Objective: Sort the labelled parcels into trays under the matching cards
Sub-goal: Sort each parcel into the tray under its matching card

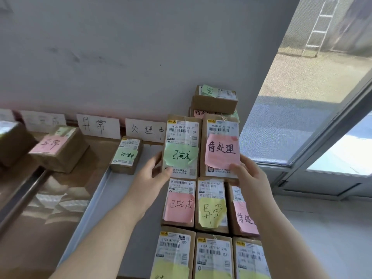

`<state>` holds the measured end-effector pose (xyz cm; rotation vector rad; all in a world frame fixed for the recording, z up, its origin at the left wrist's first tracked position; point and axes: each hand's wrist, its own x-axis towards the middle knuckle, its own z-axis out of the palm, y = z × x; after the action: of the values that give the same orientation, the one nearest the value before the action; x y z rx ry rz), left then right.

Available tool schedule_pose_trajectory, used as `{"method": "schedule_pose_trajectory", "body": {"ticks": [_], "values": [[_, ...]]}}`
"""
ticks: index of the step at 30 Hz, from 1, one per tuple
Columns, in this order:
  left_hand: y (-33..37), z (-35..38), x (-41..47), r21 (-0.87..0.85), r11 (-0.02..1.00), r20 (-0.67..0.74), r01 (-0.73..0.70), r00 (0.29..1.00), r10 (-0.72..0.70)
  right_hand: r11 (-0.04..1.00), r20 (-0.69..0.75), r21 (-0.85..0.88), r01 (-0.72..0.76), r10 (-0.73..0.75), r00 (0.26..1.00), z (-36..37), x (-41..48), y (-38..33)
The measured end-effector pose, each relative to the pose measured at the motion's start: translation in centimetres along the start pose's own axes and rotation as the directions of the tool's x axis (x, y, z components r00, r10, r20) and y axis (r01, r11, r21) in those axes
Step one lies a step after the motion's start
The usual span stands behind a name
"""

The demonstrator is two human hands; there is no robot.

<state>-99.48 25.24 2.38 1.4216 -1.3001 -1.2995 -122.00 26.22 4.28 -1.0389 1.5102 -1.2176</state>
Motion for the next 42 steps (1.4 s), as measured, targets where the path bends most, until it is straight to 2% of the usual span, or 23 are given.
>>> {"method": "schedule_pose_trajectory", "body": {"ticks": [8,15,25,32,42], "values": [[-0.5,-2.2,-4.0,0.046,0.999,-0.016,-0.021,1.000,0.022,0.997,0.069,-0.066,0.029,-0.025,0.997,0.8,-4.2,0.2],[-0.8,-7.3,-6.2,0.054,0.998,0.019,-0.044,0.999,0.043,0.995,0.063,-0.034,0.092,-0.090,0.994,4.5,-8.4,-1.2],[-3.5,-19.6,-10.0,0.081,0.996,0.080,-0.041,0.996,0.034,1.000,0.046,0.014,0.012,-0.013,0.999,16.0,-15.5,-1.3],[-5.5,-27.2,-12.2,0.166,0.986,0.063,-0.013,0.998,0.002,0.999,0.024,-0.004,-0.042,0.043,0.999,23.4,-19.4,-0.7],[-6.9,-31.7,-13.6,0.136,0.986,-0.008,0.097,0.995,-0.097,0.994,0.050,-0.035,-0.103,0.104,0.993,28.4,-20.1,-0.4]]}}
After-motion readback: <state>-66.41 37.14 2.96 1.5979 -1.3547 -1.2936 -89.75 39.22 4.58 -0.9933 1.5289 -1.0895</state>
